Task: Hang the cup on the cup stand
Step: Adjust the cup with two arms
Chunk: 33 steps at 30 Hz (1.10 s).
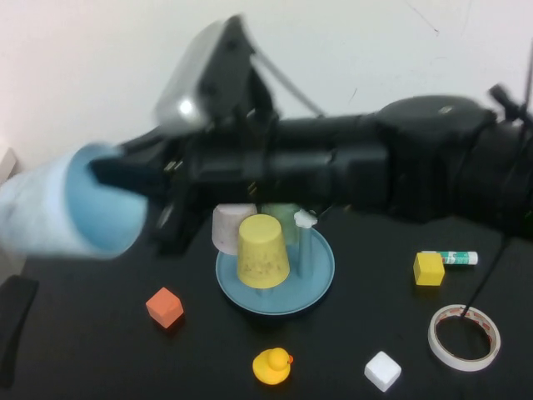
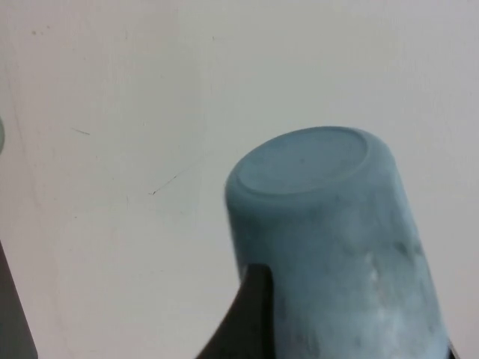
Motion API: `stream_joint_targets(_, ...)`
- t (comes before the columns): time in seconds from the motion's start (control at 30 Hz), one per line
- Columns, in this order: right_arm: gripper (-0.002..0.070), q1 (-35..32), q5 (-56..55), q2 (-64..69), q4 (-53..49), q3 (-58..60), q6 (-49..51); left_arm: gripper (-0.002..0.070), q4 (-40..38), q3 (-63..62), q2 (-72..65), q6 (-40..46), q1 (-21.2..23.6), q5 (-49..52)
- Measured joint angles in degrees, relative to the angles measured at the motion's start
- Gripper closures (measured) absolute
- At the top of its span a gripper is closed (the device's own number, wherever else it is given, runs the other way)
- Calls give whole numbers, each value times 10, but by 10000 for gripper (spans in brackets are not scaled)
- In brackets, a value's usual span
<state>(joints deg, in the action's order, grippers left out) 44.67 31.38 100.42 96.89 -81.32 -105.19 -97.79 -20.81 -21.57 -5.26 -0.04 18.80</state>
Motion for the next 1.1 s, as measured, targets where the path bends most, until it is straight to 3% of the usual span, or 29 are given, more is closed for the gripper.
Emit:
stream_joint_targets(0.53, 659, 70, 7, 8, 0, -30, -1, -7, -9, 1, 0, 1, 0, -33)
stream_joint_targets(0.73, 659, 73, 21, 19, 0, -31, -1, 80, -9, 1, 0, 22, 0, -41)
stream_joint_targets(0.9, 651, 73, 22, 26, 0, -35, -3, 86, -9, 1, 0, 47, 0, -48)
stream_joint_targets(0.97, 612, 73, 23, 28, 0, -35, 4, 110, -9, 1, 0, 63, 0, -48)
stream_joint_targets(1.1, 417, 73, 29, 26, -37, -35, 46, 109, -8, 1, 0, 114, 0, -42)
